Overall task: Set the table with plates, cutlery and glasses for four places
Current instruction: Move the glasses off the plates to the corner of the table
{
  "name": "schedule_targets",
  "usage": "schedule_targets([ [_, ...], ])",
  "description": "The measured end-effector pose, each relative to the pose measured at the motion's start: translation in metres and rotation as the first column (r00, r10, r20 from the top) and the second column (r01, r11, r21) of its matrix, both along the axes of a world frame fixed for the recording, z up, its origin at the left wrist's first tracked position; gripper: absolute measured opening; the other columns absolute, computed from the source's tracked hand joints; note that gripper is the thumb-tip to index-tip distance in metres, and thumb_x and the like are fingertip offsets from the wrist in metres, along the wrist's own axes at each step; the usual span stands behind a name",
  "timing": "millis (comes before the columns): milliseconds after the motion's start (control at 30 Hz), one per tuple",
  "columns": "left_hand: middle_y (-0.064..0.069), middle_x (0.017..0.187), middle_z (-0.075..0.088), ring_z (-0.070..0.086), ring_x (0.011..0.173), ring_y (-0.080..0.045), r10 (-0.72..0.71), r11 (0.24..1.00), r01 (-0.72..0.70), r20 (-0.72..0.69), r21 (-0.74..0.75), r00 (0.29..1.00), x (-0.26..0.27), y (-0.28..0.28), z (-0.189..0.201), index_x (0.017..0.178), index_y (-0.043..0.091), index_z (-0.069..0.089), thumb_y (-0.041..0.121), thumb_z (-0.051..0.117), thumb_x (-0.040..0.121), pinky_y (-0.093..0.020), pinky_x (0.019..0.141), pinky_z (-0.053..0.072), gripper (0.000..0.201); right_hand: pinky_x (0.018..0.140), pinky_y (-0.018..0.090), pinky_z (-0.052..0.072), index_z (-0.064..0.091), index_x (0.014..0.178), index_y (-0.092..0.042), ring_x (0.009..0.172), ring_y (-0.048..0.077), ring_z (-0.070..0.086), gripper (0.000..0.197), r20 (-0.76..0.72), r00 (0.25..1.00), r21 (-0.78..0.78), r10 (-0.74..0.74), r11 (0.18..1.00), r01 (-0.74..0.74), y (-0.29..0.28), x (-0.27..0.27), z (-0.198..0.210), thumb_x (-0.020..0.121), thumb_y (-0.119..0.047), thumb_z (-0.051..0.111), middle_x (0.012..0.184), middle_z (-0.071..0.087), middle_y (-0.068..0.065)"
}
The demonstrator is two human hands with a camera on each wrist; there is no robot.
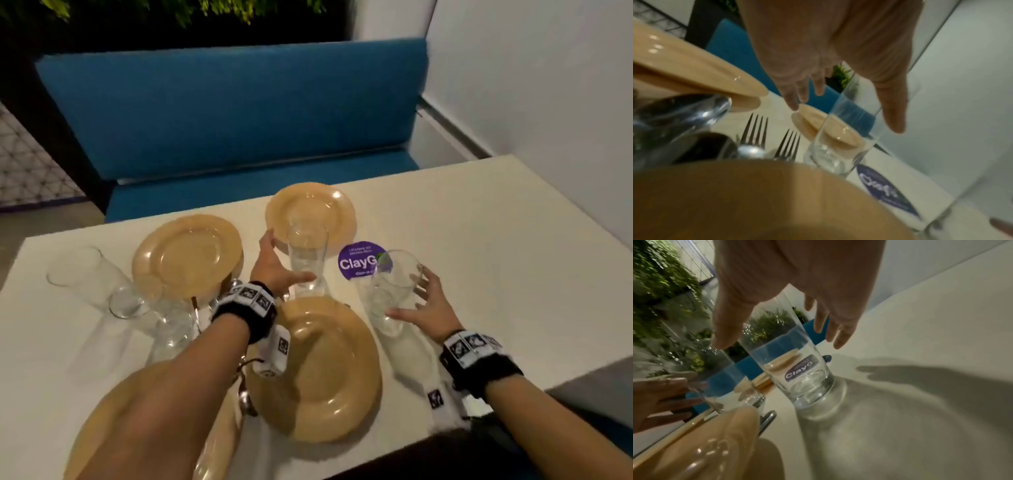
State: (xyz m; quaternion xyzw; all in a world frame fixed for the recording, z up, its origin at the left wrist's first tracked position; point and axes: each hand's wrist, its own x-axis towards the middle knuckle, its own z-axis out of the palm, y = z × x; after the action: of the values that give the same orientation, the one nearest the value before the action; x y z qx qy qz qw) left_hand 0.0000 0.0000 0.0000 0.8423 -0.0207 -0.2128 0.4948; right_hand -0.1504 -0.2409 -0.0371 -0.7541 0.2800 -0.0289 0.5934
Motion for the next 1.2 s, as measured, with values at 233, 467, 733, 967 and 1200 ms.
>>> schedule_targets([
  [233,0.002,0.14,0.047,0.048,0.124,-0.023,-0.043,0.997,0.046,0.042,-0.059,0.998,0.016,-0.026,-0.028,0.135,0.034,0.037,0.022,0.088,0.06,-0.039,0.099,0.044,0.091,0.097,0.034,0.047,0.047,0.121,-0.028,0.109,0.014,0.056,0.078,0.072,0.996,-0.15,0.045,0.988,-0.034,0.005,0.025,-0.011,0.057,-0.016,0.089,0.115,0.059,-0.006],
  [467,0.006,0.118,0.059,0.059,0.106,-0.02,-0.001,0.999,0.009,0.193,-0.039,0.981,0.019,-0.055,-0.025,0.12,0.029,0.043,0.03,0.088,0.057,-0.044,0.093,0.051,0.077,0.09,0.033,0.05,0.044,0.111,-0.035,0.102,0.015,0.059,0.07,0.137,0.99,-0.132,0.014,0.991,0.005,-0.013,0.03,-0.004,0.058,-0.019,0.087,0.109,0.06,-0.006],
  [733,0.009,0.107,0.06,0.063,0.098,-0.017,-0.042,0.994,0.068,0.29,-0.081,0.956,0.034,-0.183,0.001,0.114,0.029,0.044,0.033,0.089,0.054,-0.038,0.087,0.054,0.075,0.091,0.035,0.05,0.045,0.113,-0.035,0.102,0.012,0.06,0.072,0.204,0.978,-0.15,-0.051,0.985,0.083,-0.154,0.065,0.022,0.052,-0.03,0.082,0.103,0.059,-0.016],
  [967,0.011,0.106,0.061,0.063,0.1,-0.015,0.032,0.989,0.001,0.217,-0.148,0.976,0.038,-0.326,0.003,0.111,0.033,0.047,0.035,0.089,0.053,-0.034,0.088,0.051,0.072,0.093,0.032,0.048,0.045,0.115,-0.034,0.105,0.017,0.058,0.07,0.152,0.988,-0.224,-0.014,0.973,0.048,-0.304,0.089,0.038,0.06,-0.018,0.086,0.114,0.059,-0.004],
  [1200,0.008,0.113,0.059,0.06,0.102,-0.015,-0.015,0.989,0.04,0.173,-0.14,0.985,0.057,-0.433,-0.011,0.122,0.029,0.048,0.03,0.088,0.058,-0.026,0.084,0.046,0.075,0.09,0.025,0.047,0.047,0.121,-0.029,0.104,0.015,0.057,0.075,0.134,0.985,-0.252,-0.106,0.958,0.138,-0.401,0.109,0.025,0.058,-0.02,0.087,0.112,0.058,-0.006],
])
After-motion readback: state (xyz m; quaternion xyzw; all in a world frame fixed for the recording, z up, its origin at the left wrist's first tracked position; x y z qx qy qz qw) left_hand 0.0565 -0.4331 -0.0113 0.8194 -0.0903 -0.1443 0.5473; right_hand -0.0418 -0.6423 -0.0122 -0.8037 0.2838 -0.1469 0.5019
